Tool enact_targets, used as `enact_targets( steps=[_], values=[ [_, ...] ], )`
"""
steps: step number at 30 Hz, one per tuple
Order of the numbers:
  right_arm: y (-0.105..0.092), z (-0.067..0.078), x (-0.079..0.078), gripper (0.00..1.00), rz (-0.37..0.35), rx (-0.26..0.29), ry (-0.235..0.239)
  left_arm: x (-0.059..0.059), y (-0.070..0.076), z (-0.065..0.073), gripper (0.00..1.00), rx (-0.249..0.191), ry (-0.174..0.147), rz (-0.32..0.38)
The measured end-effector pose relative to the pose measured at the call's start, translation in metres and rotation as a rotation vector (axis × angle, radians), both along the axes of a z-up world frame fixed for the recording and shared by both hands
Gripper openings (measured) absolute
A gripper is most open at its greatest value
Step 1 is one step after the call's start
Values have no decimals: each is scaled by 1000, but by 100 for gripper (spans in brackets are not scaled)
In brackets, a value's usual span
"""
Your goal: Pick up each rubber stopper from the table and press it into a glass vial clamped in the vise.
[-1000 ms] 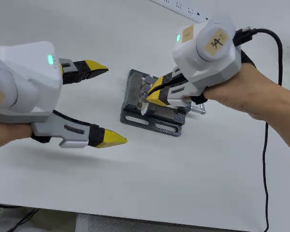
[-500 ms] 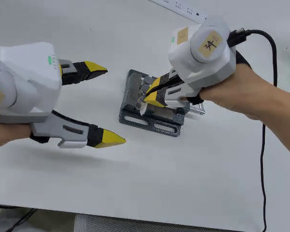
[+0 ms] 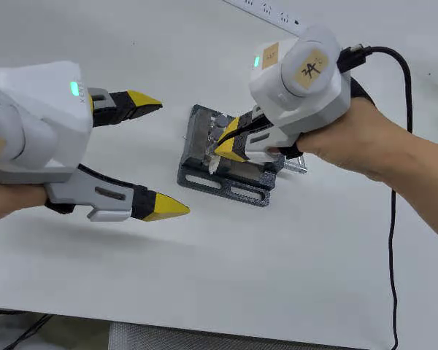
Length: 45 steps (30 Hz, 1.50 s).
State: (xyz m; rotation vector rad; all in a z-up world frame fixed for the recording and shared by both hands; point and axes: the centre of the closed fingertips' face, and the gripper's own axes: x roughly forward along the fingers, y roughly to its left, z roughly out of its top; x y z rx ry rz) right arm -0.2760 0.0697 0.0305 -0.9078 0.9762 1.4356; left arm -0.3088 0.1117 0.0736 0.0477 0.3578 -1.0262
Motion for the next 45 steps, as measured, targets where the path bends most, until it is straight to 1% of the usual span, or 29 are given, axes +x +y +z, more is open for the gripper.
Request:
enact_targets(
  steps=[4, 12, 18, 25, 30, 41, 45],
  values=[
    [0, 0, -1, 0, 4, -9, 3, 0, 0, 2, 80, -5, -2, 3],
    [1, -1, 2, 0, 16, -9, -9, 2, -1, 2, 80, -6, -4, 2],
    [1, -1, 2, 0, 13, -6, 0, 3, -2, 4, 80, -7, -8, 2],
    [0, -2, 0, 0, 24, -7, -15, 3, -2, 5, 79, -8, -10, 4],
    [1, -2, 1, 0, 27, -9, -15, 3, -2, 5, 79, -6, -12, 2],
    [4, -2, 1, 0, 29, 7, -32, 2, -7, 6, 79, -6, -13, -11],
    [4, -2, 1, 0, 27, 11, -31, 2, -8, 7, 79, 1, -15, -17]
  ],
)
